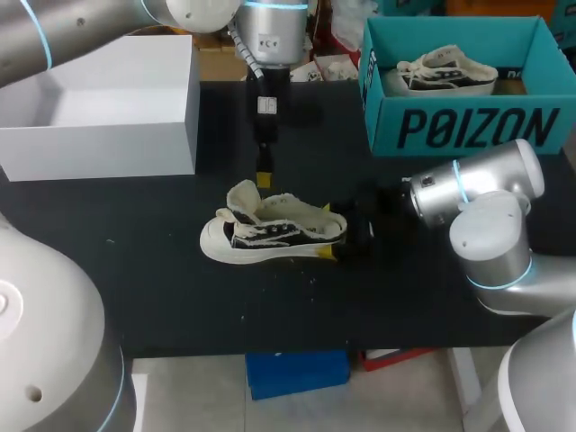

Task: Take the shoe out of the shoebox, open the shoe tongue, remove and reinsert the insole, then place the shoe into the shoebox

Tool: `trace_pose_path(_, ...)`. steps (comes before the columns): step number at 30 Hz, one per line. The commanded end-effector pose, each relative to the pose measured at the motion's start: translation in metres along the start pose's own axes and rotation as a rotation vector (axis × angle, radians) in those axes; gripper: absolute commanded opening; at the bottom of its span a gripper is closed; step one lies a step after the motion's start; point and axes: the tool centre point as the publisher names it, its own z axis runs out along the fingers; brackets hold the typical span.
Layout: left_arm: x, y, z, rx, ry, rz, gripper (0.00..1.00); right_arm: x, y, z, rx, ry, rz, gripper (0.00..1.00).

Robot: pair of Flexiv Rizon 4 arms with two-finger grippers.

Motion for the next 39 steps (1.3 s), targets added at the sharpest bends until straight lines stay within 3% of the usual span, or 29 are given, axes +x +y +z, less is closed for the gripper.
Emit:
trace_pose_path(1,-0.001,-0.001,0.006,0.033,-0.001,0.001,0.0,0.0,-0.002,0.001,-0.001,-0.002,0.001,0.0)
trace_pose_path(6,-0.006,-0.007,0.024,0.193,-0.042,-0.037,0.0,0.0,-0.002,0.001,-0.001,-0.002,0.001,0.0)
trace_pose_path(10,-0.007,-0.011,0.027,0.238,-0.087,-0.052,0.0,0.0,-0.002,0.001,-0.001,-0.002,0.001,0.0)
trace_pose_path(25,-0.009,-0.014,0.026,0.229,-0.098,-0.057,0.0,0.0,-0.002,0.001,-0.001,-0.002,0.001,0.0)
trace_pose_path(29,-0.021,-0.022,0.038,0.194,-0.121,-0.032,0.0,0.0,-0.002,0.001,-0.001,-0.002,0.001,0.0)
trace_pose_path(39,-0.048,-0.027,0.046,0.196,-0.131,-0.011,0.0,0.0,-0.002,0.001,-0.001,-0.002,0.001,0.0)
